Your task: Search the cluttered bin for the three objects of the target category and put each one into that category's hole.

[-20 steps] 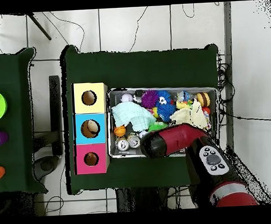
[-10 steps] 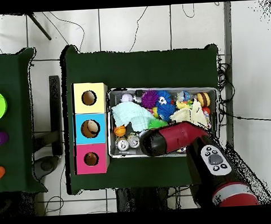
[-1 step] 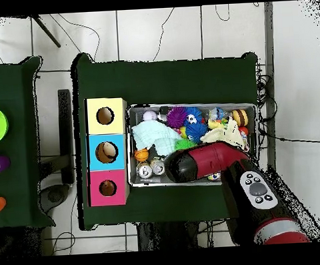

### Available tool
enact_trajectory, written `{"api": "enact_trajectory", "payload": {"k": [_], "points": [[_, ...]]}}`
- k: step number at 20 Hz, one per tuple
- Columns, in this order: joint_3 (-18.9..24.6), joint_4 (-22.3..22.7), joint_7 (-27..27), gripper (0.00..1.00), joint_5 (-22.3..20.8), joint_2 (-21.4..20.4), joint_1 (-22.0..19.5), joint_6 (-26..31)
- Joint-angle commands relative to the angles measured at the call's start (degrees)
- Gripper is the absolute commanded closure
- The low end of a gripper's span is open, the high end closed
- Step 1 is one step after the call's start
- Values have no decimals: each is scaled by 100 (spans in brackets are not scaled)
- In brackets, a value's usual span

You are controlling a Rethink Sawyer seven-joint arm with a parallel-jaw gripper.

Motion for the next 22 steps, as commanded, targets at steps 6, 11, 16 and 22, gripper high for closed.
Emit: {"api": "enact_trajectory", "payload": {"k": [6, 11, 16, 22], "points": [[670, -70, -737, 100, 236, -287, -94, 863], [694, -71, -704, 100, 232, -349, -85, 985], [735, -71, -676, 100, 275, -459, -50, 1108], [743, -64, -654, 100, 343, -558, 2, 1217]]}}
